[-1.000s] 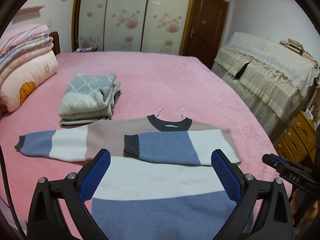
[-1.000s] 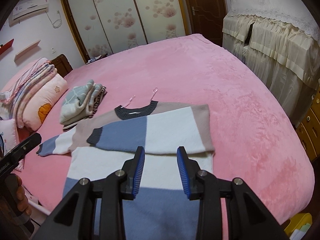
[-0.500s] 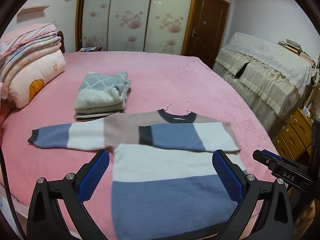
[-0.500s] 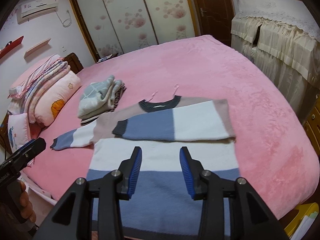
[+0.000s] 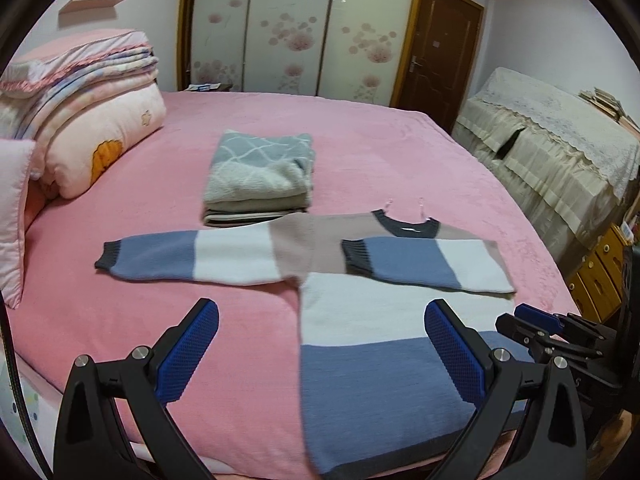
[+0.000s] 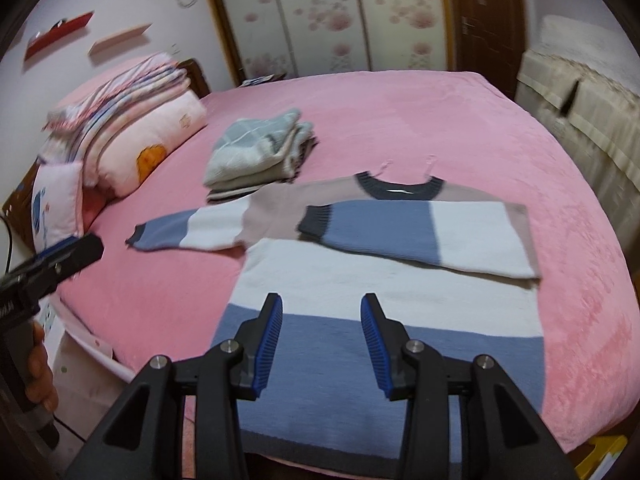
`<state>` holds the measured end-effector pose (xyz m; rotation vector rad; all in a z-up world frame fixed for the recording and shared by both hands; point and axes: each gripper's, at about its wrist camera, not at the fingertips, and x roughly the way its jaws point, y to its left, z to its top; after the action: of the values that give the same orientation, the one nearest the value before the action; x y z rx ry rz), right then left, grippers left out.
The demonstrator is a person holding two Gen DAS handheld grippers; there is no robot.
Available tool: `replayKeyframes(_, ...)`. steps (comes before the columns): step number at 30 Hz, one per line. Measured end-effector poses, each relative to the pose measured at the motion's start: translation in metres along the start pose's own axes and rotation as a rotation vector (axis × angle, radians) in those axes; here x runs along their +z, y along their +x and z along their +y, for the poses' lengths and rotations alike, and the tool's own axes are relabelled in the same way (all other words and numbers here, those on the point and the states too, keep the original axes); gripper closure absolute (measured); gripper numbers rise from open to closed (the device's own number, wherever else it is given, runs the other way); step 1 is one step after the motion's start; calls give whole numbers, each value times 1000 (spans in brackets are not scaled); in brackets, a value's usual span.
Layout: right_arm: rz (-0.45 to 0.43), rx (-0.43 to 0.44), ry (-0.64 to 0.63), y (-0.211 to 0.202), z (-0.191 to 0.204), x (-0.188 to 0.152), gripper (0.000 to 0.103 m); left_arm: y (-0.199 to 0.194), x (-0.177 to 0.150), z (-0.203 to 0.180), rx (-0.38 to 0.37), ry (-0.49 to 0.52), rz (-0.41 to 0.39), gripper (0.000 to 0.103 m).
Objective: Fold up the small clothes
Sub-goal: 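Reach the left gripper to the other sleeve's dark cuff and grasp it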
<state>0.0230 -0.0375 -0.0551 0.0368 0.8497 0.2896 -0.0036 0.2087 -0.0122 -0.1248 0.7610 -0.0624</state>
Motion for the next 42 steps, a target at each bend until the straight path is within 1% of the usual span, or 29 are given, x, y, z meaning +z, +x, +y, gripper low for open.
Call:
replayKeyframes(5, 10, 29, -67, 11, 36, 7, 62, 2, -1, 37, 12, -47, 14, 1)
replayKeyframes(13, 5, 90, -148, 29, 84, 28, 62, 14, 0, 88, 91, -108, 66, 1)
replayKeyframes(17, 8, 127, -181, 39, 105, 39, 61, 21, 0, 109, 119, -134, 86, 1)
replayKeyframes(19, 8, 138, -197, 44, 113, 44, 59, 25, 1, 119, 141, -139, 96, 1)
replayKeyframes(21, 1, 140, -217, 50, 122, 50, 52, 30, 4, 129, 163, -138, 107, 1)
replayKeyframes(25, -13, 139, -245, 63, 137, 61, 51, 44, 14, 153, 215, -139, 122, 1)
replayKeyframes(28, -14, 149, -256, 77, 147, 71, 51, 61, 22, 181, 239, -173, 150, 1)
replayKeyframes(32, -20, 136, -274, 99, 161, 80, 51, 91, 29, 229, 258, -271, 189, 1)
replayKeyframes(37, 17, 138, -265, 135, 171, 87, 51, 132, 24, 292, 260, -430, 242, 1)
replayKeyframes(40, 32, 151, -261, 150, 174, 87, 51, 159, 16, 331, 231, -582, 274, 8)
replayKeyframes(42, 37, 151, -264, 159, 176, 86, 51, 174, 10, 351, 232, -668, 292, 15)
